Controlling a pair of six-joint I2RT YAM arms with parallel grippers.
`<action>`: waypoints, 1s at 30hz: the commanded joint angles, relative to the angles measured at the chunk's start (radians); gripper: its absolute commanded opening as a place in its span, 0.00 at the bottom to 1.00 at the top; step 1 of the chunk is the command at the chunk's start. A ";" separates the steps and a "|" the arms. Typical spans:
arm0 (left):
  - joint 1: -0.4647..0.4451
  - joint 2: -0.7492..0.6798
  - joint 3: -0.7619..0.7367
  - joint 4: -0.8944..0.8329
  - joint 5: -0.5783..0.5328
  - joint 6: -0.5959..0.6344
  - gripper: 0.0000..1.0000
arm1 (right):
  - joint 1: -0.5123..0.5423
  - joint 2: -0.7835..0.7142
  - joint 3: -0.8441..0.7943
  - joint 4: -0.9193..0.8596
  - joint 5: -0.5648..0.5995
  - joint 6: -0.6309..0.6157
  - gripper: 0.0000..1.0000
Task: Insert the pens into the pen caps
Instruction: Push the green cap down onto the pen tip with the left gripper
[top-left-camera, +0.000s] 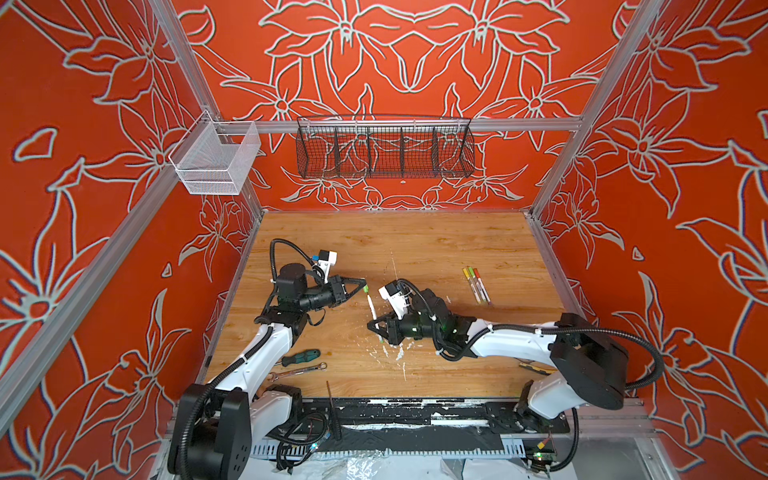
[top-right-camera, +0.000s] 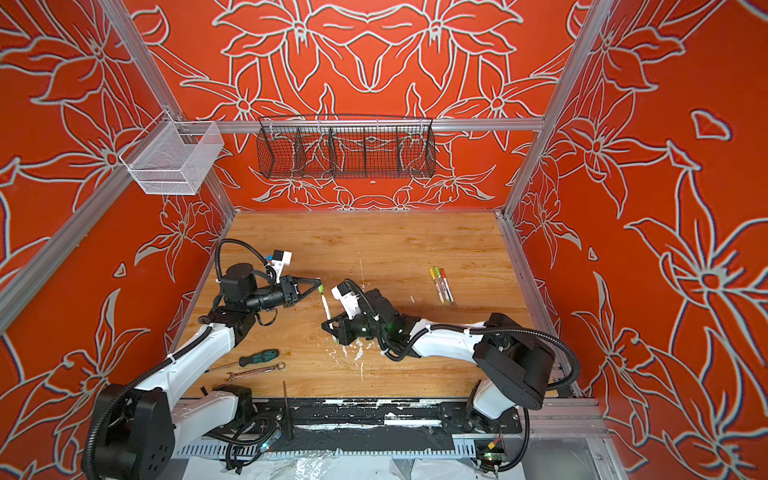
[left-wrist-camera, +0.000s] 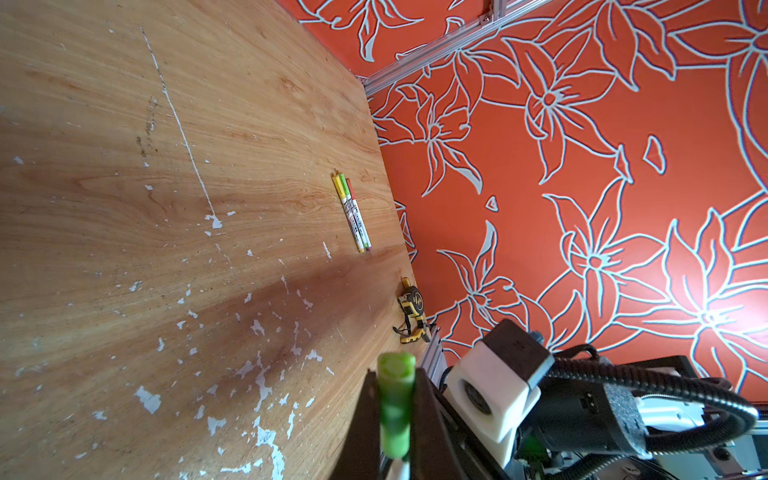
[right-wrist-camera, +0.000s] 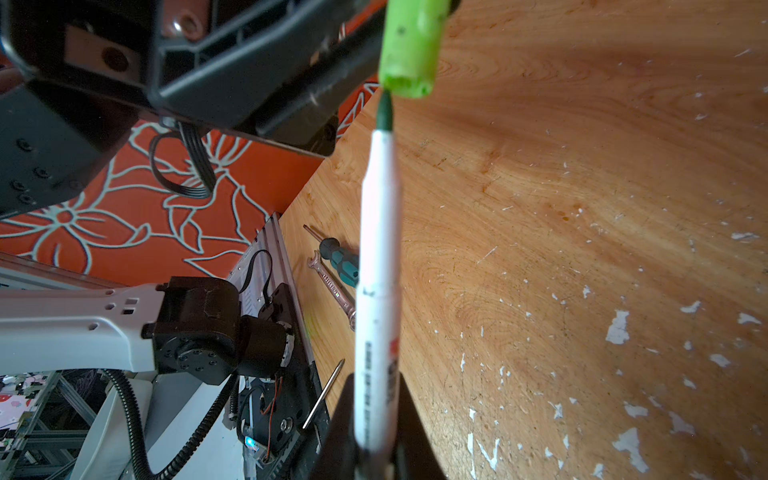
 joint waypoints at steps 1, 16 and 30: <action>0.009 0.008 0.008 0.065 0.037 -0.025 0.00 | 0.009 0.006 0.010 0.007 0.000 0.000 0.00; 0.009 0.003 -0.022 0.104 0.080 -0.019 0.00 | 0.008 -0.017 0.008 -0.003 0.021 -0.012 0.00; -0.023 0.010 -0.024 0.064 0.065 0.018 0.00 | 0.007 -0.039 0.010 -0.014 0.024 -0.022 0.00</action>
